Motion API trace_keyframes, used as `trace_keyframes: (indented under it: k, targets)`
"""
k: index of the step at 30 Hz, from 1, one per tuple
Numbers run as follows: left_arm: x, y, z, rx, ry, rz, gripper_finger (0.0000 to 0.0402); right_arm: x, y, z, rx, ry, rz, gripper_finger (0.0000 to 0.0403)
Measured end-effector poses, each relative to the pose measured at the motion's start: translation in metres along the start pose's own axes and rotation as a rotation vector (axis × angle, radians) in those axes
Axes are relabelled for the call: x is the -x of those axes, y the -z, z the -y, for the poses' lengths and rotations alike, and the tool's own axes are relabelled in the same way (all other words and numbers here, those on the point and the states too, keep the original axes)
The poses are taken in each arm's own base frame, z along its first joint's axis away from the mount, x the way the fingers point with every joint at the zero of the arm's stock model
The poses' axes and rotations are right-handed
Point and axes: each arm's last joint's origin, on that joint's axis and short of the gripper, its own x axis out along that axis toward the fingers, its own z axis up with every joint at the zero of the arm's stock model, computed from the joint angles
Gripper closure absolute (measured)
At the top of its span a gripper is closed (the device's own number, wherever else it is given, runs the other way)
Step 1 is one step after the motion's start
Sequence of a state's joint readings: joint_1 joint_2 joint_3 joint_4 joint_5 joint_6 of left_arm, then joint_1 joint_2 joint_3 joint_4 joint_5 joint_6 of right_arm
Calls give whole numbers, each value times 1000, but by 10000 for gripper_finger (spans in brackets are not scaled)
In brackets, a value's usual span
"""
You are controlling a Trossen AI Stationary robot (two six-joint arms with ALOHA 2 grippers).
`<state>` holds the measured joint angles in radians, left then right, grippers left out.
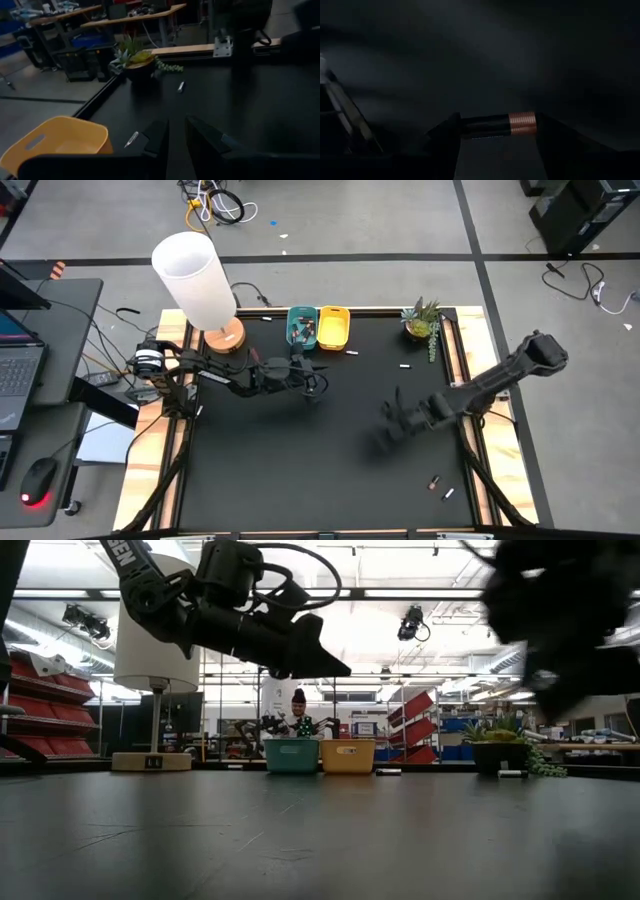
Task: Sort batteries
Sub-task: Put the gold black battery into the blue bin
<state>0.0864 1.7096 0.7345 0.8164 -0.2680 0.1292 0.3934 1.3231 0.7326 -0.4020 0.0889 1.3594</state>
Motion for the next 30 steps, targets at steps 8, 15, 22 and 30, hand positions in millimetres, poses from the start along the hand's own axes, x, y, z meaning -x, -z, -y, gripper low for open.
trace_keyframes:
  k: [8, 15, 22, 30]
  targets:
    - [7, -19, -2, 41, -3, 248, 331, 4, -85, 4, 239, -90, 356, 180]
    - [37, 0, -15, 55, 64, 438, 349, 13, -153, 18, 381, -137, 636, 180]
    - [43, 9, -33, 87, 19, 459, 353, -22, -220, 46, 369, -179, 692, 180]
    - [44, 8, -34, 19, 17, 484, 353, -46, -284, 41, 368, -134, 689, 179]
